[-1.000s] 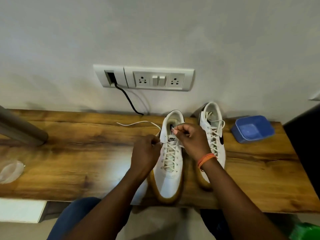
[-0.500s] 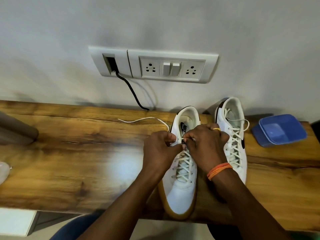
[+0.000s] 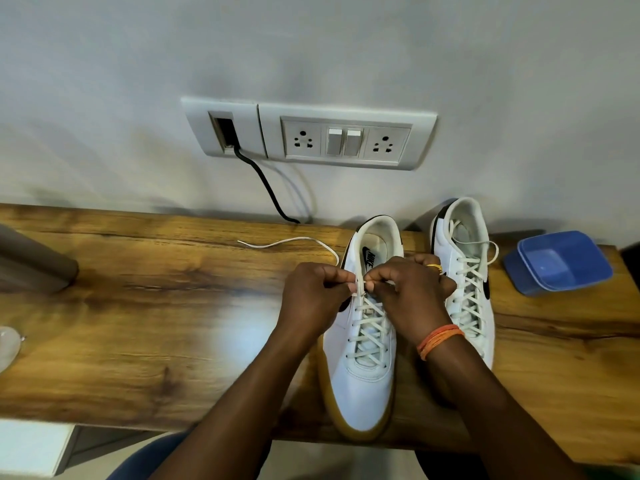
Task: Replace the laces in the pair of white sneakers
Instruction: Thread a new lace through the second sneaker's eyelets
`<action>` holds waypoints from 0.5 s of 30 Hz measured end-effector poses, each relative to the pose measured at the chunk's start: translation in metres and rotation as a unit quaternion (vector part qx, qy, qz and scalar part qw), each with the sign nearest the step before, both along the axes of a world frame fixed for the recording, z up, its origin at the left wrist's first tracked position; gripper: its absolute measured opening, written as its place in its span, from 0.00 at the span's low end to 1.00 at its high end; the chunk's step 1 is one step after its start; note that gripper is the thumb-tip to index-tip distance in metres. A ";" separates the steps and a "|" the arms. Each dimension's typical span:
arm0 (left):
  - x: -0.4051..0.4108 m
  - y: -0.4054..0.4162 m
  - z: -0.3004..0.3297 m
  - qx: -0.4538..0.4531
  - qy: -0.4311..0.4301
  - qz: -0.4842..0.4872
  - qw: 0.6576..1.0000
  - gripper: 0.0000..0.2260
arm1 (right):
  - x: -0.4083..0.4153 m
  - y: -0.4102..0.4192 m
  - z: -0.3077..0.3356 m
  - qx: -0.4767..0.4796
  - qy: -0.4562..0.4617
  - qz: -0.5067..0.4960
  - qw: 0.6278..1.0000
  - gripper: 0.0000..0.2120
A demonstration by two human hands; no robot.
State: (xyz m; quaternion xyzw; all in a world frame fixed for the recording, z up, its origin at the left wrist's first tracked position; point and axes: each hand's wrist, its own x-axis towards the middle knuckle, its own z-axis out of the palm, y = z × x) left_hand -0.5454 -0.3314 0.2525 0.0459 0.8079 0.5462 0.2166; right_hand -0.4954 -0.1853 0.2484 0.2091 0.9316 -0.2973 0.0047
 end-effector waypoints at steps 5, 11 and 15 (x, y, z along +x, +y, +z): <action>0.002 0.001 0.000 0.000 -0.003 0.005 1.000 0.05 | 0.001 -0.001 -0.003 0.021 0.014 -0.005 1.000 0.11; 0.008 0.006 0.002 -0.025 0.040 0.043 0.998 0.02 | 0.001 -0.003 -0.006 -0.064 0.049 -0.015 0.997 0.07; 0.008 0.010 0.000 -0.050 0.065 0.021 0.996 0.08 | 0.000 0.000 -0.004 -0.096 0.051 0.004 0.994 0.03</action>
